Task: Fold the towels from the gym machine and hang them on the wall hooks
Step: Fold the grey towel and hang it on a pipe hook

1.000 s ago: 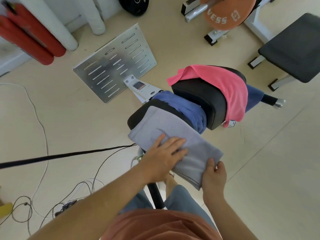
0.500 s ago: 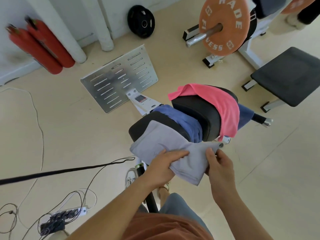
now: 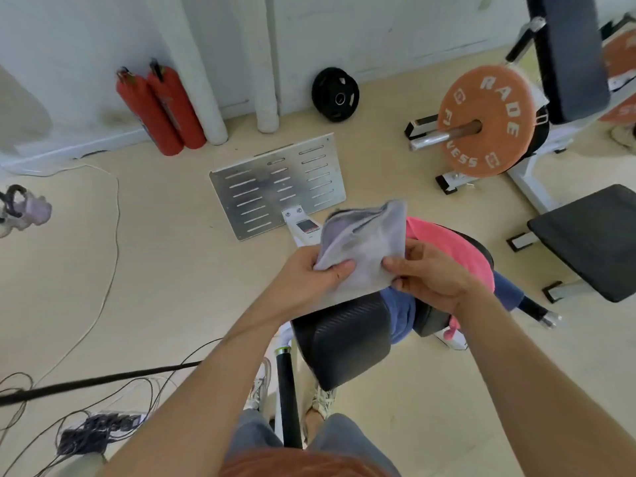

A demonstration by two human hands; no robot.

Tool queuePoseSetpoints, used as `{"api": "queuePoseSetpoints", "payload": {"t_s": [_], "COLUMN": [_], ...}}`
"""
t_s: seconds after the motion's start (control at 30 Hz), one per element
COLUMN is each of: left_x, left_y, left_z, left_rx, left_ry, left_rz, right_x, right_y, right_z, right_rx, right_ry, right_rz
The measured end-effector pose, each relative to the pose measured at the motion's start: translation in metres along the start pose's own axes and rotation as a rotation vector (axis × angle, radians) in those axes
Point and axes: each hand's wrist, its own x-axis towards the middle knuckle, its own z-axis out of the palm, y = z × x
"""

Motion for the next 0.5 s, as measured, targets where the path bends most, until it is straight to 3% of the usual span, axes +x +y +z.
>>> {"api": "queuePoseSetpoints", "payload": {"t_s": [0.13,0.23,0.33,0.4,0.5], "left_x": [0.007,0.0,-0.011,-0.022,-0.036], "left_y": [0.037,0.035,-0.01,-0.049,-0.093], "left_z": [-0.031,-0.038,-0.024,-0.01,0.008], "left_rx": [-0.034,-0.004,-0.036,-0.042,0.032], "left_ry": [0.14,0.118,-0.04,-0.158,-0.188], "left_rz": [0.161,0.213,0.083,-0.083,-0.258], "right_x": [0.005,-0.015,-0.026,-0.03,-0.029], "right_y": [-0.047,-0.049,0.0,0.041,0.09], "right_z": [0.018,0.021,0.019,0.021,0.016], "right_rx": [-0.085,-0.288,-0.538,-0.589,-0.721], "right_ry": [0.112,0.126,0.207,0.121,0.046], "right_rz": [-0.216,-0.294,-0.137,0.027,0.153]}}
